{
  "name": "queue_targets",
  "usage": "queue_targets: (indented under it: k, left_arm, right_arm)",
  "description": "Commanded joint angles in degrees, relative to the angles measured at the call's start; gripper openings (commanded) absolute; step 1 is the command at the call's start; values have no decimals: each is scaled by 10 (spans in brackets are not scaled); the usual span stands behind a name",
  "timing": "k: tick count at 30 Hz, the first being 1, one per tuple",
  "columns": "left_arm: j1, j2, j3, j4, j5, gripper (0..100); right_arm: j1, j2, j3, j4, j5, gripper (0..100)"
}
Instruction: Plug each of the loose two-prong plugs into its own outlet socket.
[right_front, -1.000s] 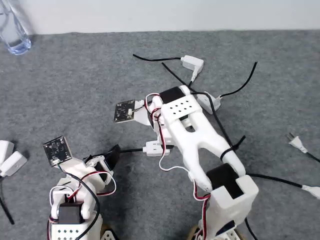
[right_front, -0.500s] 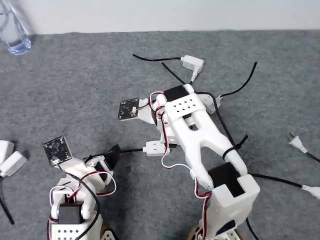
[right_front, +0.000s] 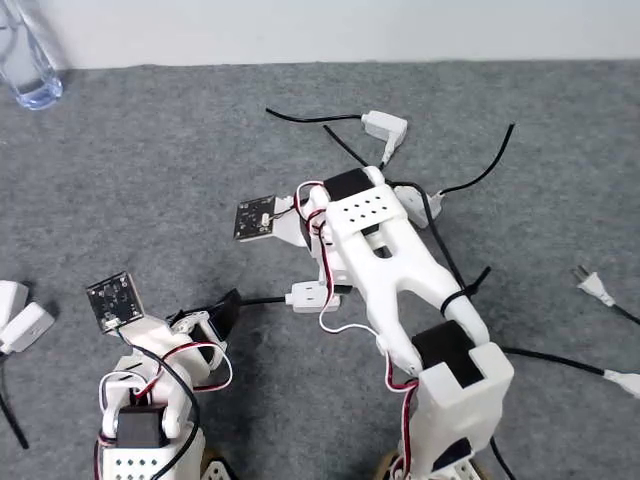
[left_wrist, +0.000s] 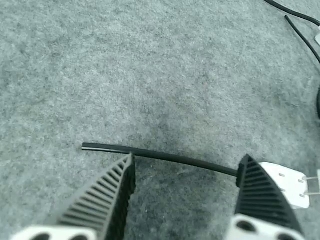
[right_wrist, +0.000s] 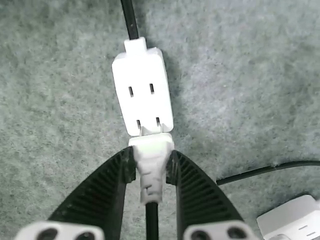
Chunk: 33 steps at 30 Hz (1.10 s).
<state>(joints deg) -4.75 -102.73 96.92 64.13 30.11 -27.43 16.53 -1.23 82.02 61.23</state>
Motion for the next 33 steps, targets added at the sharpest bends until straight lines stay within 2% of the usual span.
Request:
queue_targets:
  k: [1,24,33]
  left_arm:
    - [-4,-4,-5,1,2,312]
    - [-5,-4,-5,1,2,312]
    - [-5,-4,-5,1,2,312]
  right_arm:
    - [-17,6,-9,-7,-11,8]
    - [-28,33,-6,19,-35,8]
    - [-29,33,85,-70,-33,8]
